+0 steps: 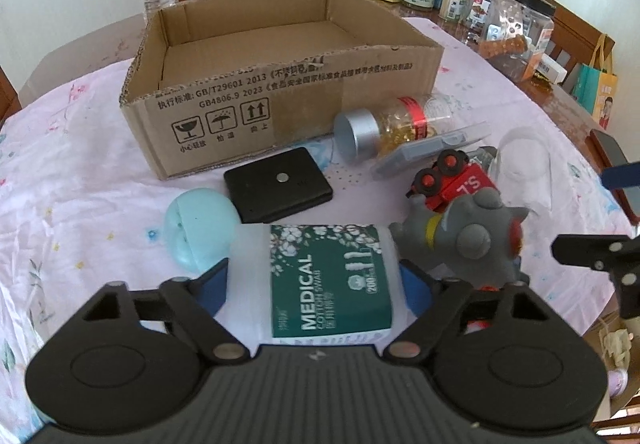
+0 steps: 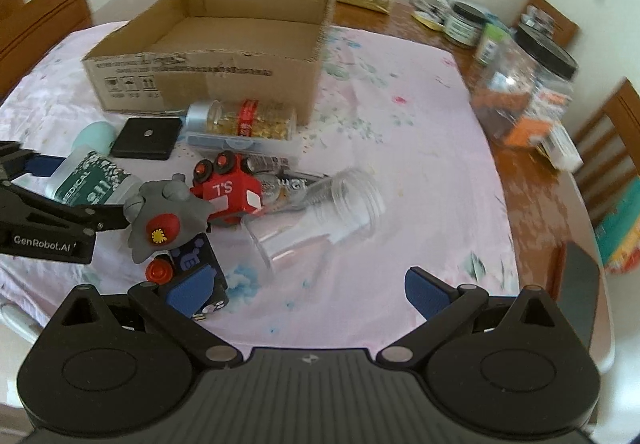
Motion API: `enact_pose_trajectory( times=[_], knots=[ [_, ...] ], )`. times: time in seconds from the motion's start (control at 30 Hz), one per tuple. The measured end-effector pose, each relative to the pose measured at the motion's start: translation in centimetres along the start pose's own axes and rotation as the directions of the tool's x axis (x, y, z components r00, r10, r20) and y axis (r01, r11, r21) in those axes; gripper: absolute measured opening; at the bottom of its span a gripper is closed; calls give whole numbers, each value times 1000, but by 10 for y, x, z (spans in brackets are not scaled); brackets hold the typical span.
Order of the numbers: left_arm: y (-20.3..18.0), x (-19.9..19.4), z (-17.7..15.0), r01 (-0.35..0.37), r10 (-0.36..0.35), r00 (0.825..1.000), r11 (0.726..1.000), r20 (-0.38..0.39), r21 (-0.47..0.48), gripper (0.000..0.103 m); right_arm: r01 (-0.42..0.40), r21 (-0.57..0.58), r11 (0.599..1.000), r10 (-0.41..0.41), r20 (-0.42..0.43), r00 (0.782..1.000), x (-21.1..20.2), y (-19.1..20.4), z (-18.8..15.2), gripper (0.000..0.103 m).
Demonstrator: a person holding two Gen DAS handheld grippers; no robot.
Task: Organize rigid objects
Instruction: 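Reach the left gripper to the MEDICAL tub while the right gripper approaches the clear jar, then close the left gripper on the MEDICAL tub while the right gripper grasps the clear jar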
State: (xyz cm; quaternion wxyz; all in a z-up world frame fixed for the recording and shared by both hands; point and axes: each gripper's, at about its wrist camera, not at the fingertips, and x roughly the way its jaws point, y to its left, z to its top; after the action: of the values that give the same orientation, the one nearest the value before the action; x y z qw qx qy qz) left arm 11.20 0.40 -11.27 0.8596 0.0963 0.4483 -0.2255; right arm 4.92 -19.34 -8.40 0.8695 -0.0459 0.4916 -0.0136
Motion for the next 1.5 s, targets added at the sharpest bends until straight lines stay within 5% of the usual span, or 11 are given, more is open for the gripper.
enact_pose_trajectory(
  times=[0.23, 0.43, 0.67, 0.8, 1.13, 1.5],
  knots=[
    [-2, -4, -4, -112, 110, 994, 990, -26, -88, 83, -73, -146, 987, 76, 19, 997, 10, -16, 10, 103],
    [15, -14, -17, -210, 204, 978, 951, -52, -226, 83, -116, -240, 964, 122, 7, 993, 22, -28, 17, 103],
    [13, -18, -24, -256, 251, 967, 928, -52, -270, 84, -148, -326, 934, 149, -20, 989, 41, -19, 25, 103],
    [11, -15, -23, -272, 265, 962, 919, -64, -286, 85, -89, -300, 950, 82, -34, 996, 56, -28, 30, 103],
    [12, 0, -34, -279, 253, 960, 908, -122, -313, 103, -216, -261, 941, 194, -109, 975, 79, -47, 23, 103],
    [11, 1, -35, -294, 267, 956, 894, -125, -339, 103, -255, -261, 931, 239, -91, 967, 84, -53, 22, 103]
  ],
)
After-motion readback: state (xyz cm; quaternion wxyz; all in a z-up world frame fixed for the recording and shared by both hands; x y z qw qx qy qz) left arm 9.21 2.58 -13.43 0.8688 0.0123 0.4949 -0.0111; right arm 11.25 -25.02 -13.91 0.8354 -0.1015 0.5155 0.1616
